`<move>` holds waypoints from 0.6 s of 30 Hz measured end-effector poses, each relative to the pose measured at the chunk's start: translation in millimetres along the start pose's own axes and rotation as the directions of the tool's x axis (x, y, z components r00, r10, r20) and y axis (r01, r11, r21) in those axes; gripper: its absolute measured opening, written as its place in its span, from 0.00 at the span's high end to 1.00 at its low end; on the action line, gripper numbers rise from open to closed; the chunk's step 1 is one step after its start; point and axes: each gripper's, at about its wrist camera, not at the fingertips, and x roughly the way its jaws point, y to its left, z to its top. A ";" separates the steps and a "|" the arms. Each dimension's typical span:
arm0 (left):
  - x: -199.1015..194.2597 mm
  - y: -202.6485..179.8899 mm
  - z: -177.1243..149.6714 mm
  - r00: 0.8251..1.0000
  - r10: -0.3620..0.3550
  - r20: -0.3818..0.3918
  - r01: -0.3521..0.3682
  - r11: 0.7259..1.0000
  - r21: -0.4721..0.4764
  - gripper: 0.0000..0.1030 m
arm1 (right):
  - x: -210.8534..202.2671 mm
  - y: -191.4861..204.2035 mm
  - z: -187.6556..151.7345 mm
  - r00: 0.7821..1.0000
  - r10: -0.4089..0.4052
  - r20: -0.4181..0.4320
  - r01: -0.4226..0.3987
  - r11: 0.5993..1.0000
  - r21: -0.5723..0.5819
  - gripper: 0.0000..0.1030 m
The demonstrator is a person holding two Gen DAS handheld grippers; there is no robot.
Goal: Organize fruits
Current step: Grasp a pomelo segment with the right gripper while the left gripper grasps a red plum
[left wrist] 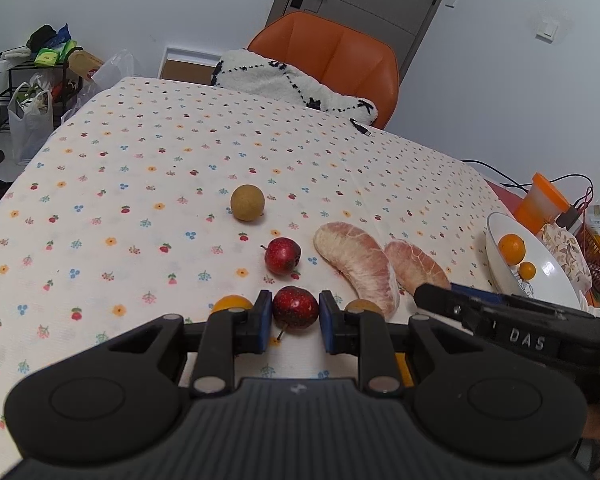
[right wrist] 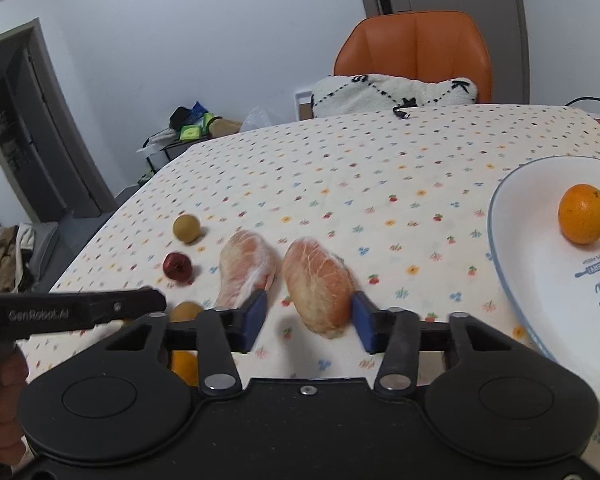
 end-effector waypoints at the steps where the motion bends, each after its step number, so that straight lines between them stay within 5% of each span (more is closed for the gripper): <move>1: -0.5 0.2 -0.4 1.000 0.000 0.000 0.000 1.000 -0.001 0.77 | -1.1 -0.9 -0.5 1.000 0.003 -0.002 -0.003 1.000 0.006 0.67; 18: -13.4 0.2 3.2 0.999 0.017 0.035 -0.017 1.000 -0.016 0.77 | 17.6 8.1 8.0 0.998 -0.053 0.015 0.054 0.995 -0.087 0.55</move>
